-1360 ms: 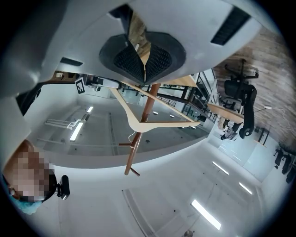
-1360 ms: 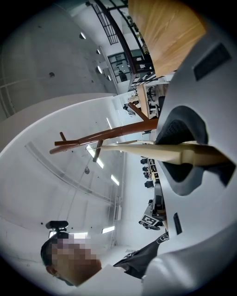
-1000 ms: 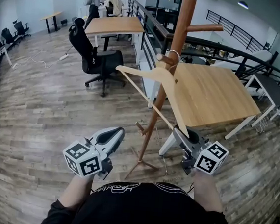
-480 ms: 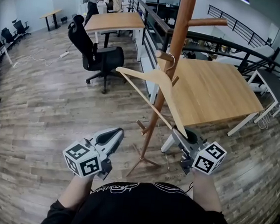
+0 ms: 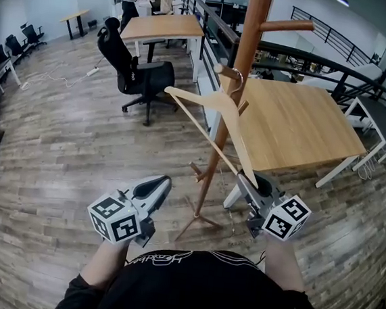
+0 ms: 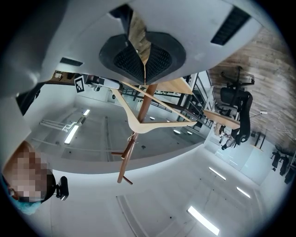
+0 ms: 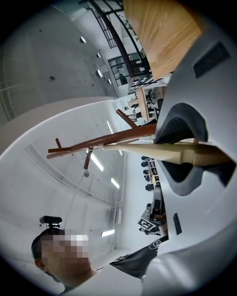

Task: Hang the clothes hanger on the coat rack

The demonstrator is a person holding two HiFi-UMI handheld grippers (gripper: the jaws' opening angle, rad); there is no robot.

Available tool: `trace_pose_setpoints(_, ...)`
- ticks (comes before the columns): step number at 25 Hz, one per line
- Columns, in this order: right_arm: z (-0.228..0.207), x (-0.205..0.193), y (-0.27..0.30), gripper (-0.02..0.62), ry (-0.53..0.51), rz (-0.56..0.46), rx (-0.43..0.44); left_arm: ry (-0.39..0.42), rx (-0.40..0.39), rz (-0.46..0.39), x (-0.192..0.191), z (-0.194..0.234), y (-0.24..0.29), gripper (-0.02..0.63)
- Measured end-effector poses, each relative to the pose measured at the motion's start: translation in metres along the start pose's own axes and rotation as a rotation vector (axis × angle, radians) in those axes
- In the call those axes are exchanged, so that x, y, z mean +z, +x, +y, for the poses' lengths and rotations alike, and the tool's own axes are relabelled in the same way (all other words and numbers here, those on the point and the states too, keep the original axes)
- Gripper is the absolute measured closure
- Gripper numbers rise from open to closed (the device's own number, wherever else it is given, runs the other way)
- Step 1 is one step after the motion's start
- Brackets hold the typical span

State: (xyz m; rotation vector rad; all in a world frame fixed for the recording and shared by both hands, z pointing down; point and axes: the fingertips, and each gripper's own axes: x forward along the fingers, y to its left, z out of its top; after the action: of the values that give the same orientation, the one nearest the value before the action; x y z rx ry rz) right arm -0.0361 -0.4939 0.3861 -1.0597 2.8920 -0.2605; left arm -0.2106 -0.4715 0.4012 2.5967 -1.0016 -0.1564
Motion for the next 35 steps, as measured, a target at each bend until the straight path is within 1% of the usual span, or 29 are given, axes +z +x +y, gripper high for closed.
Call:
trace_pose_setpoints(4, 0.002, 0.009, -0.01, 0.521, -0.002, -0.025, -0.006, 0.008, 0.002, -0.003, 0.001, -0.011, -0.002, 0.592)
trace_pose_setpoints(7, 0.003, 0.012, -0.021, 0.389, -0.013, -0.038, -0.025, 0.009, 0.003, 0.0, -0.004, -0.022, -0.004, 0.592)
trace_pose_setpoints(8, 0.003, 0.012, -0.027, 0.358, -0.015, -0.044, -0.037, 0.009, 0.001, 0.001, -0.006, -0.026, -0.005, 0.592)
trace_pose_setpoints(11, 0.001, 0.017, -0.051, 0.336, -0.005, -0.092, -0.075, 0.013, -0.009, 0.009, -0.011, -0.043, -0.004, 0.592)
trace_pose_setpoints(15, 0.006, 0.027, -0.091, 0.336, 0.029, -0.164, -0.103, 0.009, -0.017, 0.026, -0.021, -0.069, -0.006, 0.592)
trace_pose_setpoints(18, 0.016, 0.028, -0.119, 0.336, 0.045, -0.174, -0.106, 0.009, -0.024, 0.032, -0.028, -0.093, -0.01, 0.592)
trace_pose_setpoints(20, 0.027, 0.026, -0.135, 0.337, 0.067, -0.166, -0.09, 0.007, -0.029, 0.035, -0.032, -0.111, -0.014, 0.592)
trace_pose_setpoints(22, 0.042, 0.022, -0.151, 0.337, 0.097, -0.156, -0.05, 0.006, -0.033, 0.035, -0.037, -0.13, -0.019, 0.592)
trace_pose_setpoints(25, 0.072, 0.014, -0.171, 0.337, 0.127, -0.124, 0.032, 0.012, -0.033, 0.029, -0.043, -0.158, -0.028, 0.592)
trace_pose_setpoints(28, 0.11, 0.004, -0.182, 0.337, 0.121, -0.072, 0.133, 0.018, -0.031, 0.018, -0.048, -0.181, -0.039, 0.592)
trace_pose_setpoints(30, 0.13, -0.003, -0.19, 0.343, 0.112, -0.042, 0.178, 0.02, -0.029, 0.012, -0.053, -0.194, -0.046, 0.592)
trace_pose_setpoints(31, 0.138, -0.006, -0.195, 0.362, 0.108, -0.029, 0.193, 0.021, -0.028, 0.011, -0.055, -0.2, -0.05, 0.592)
trace_pose_setpoints(33, 0.15, -0.014, -0.204, 0.453, 0.097, -0.005, 0.215, 0.022, -0.026, 0.006, -0.061, -0.21, -0.054, 0.592)
trace_pose_setpoints(34, 0.154, -0.016, -0.208, 0.49, 0.091, 0.005, 0.223, 0.023, -0.026, 0.003, -0.063, -0.214, -0.056, 0.592)
trace_pose_setpoints(35, 0.158, -0.018, -0.211, 0.514, 0.091, 0.012, 0.232, 0.024, -0.026, 0.001, -0.065, -0.219, -0.058, 0.592)
